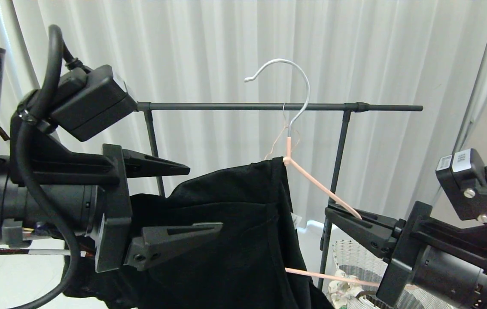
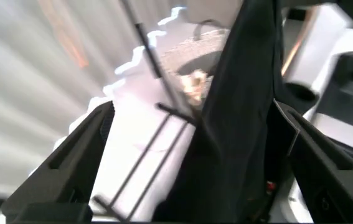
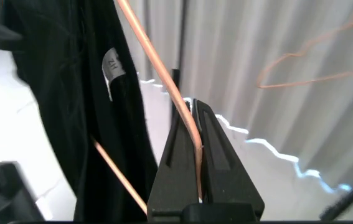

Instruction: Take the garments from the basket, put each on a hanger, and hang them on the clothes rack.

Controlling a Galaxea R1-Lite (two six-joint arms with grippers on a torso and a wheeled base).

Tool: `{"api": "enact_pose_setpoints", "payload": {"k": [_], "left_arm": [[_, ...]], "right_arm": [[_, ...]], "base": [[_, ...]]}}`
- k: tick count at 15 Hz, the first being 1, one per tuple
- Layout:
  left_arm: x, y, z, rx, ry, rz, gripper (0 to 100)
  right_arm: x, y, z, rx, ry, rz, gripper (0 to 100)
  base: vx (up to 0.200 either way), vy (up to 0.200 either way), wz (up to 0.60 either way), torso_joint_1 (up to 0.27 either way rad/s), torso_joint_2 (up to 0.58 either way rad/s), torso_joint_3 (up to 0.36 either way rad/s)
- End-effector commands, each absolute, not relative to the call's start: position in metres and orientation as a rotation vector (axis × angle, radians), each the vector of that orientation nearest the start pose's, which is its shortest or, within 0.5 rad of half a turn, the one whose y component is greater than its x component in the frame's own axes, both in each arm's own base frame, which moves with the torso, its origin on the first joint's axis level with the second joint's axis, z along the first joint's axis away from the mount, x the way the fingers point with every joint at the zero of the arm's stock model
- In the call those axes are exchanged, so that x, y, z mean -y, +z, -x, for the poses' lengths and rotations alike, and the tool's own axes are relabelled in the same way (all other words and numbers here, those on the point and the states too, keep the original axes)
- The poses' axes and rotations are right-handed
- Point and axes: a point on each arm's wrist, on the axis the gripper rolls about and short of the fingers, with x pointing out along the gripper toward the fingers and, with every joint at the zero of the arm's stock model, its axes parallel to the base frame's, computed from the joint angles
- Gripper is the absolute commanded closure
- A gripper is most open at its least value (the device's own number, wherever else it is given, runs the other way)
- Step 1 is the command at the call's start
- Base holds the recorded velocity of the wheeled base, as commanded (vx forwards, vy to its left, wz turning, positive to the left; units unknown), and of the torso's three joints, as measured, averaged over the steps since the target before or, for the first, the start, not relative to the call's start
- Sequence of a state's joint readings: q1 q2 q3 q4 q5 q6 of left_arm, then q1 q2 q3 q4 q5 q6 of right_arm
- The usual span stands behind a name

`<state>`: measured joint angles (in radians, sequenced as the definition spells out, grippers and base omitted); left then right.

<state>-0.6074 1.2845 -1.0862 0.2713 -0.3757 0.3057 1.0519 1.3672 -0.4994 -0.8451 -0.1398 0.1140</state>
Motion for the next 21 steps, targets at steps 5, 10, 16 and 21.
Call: {"api": "enact_pose_setpoints", "payload": {"k": [5, 10, 16, 21], "left_arm": [[0.126, 0.267, -0.153, -0.390, -1.111, -0.334, 0], [0.128, 0.261, -0.155, -0.415, -1.116, -0.340, 100], [0.128, 0.255, -0.155, -0.435, -1.113, -0.342, 100], [0.121, 0.245, -0.156, -0.435, -1.055, -0.349, 100]], "right_arm": [[-0.187, 0.207, -0.103, -0.067, 0.943, -0.079, 100], [-0.189, 0.208, -0.099, -0.064, 0.965, -0.081, 100], [-0.188, 0.206, -0.099, -0.072, 0.961, -0.077, 0], [-0.183, 0.206, -0.105, -0.072, 0.918, -0.074, 0]], "base": [[0.000, 0.000, 0.00, 0.000, 0.00, 0.000], [0.000, 0.000, 0.00, 0.000, 0.00, 0.000], [0.000, 0.000, 0.00, 0.000, 0.00, 0.000], [0.000, 0.000, 0.00, 0.000, 0.00, 0.000]]}}
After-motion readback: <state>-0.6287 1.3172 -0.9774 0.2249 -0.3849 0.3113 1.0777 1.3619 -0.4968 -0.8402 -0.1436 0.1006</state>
